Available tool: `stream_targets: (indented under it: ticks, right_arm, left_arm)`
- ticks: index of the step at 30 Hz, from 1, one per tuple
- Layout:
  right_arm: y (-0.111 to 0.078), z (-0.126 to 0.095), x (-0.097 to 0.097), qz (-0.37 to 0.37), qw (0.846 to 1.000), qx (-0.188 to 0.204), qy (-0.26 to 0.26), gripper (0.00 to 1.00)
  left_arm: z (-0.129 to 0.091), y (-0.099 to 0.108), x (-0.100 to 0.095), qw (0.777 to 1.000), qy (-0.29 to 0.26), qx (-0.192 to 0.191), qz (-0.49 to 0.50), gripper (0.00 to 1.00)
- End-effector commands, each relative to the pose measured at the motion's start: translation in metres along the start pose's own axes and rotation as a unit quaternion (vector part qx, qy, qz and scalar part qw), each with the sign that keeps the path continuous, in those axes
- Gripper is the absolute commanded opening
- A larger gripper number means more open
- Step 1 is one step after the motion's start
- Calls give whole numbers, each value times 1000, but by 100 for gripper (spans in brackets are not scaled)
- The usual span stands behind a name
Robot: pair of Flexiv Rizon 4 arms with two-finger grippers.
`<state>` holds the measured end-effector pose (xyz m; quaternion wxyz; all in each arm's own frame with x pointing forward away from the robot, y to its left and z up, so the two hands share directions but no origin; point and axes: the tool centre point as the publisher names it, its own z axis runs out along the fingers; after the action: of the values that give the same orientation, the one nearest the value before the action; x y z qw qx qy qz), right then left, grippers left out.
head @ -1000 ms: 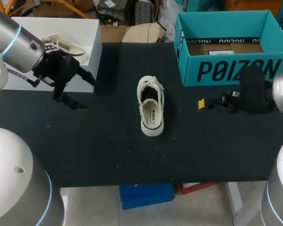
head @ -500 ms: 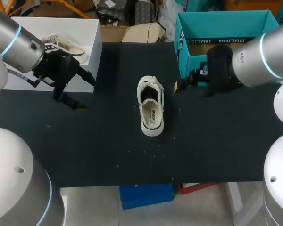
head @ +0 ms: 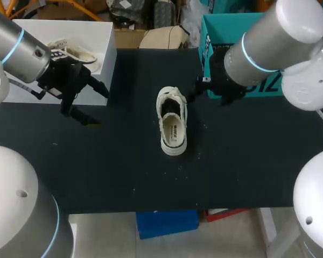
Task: Take the shoe out of the shoebox, open the shoe tongue, remove and reinsert the insole, then place the shoe into the shoebox
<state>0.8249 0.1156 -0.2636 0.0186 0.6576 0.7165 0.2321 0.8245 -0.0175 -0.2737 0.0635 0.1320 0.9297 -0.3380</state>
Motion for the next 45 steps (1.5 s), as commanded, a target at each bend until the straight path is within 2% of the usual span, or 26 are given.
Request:
stream_targets:
  ticks: [1,9,22,31,32,34,35,36,37,45]
  right_arm:
    - [10,37,8,-1,993,7,-121,100]
    - [20,59,9,-15,993,26,-116,100]
    - [21,60,9,-4,993,32,-113,100]
    - [28,81,9,-20,994,56,-95,100]
    - [29,83,10,-22,994,57,-94,98]
    - [30,87,8,-26,993,63,-93,60]
    - [31,90,7,-29,993,66,-92,60]
    - [32,92,6,-32,993,69,-93,49]
    - [33,93,4,-32,993,70,-93,46]
    - [37,110,-2,-38,991,91,-95,49]
  left_arm:
    - [1,0,1,1000,-1,-1,1,100]
    - [1,0,1,1000,-1,-1,1,100]
    - [1,0,1,1000,-1,-1,1,100]
    - [1,0,1,1000,-1,-1,1,100]
    - [1,0,1,1000,-1,-1,1,100]
    - [1,0,1,1000,-1,-1,1,100]
    - [1,0,1,1000,-1,-1,1,100]
    - [1,0,1,1000,-1,-1,1,100]
    - [1,0,1,1000,-1,-1,1,100]
    - [1,0,1,1000,-1,-1,1,100]
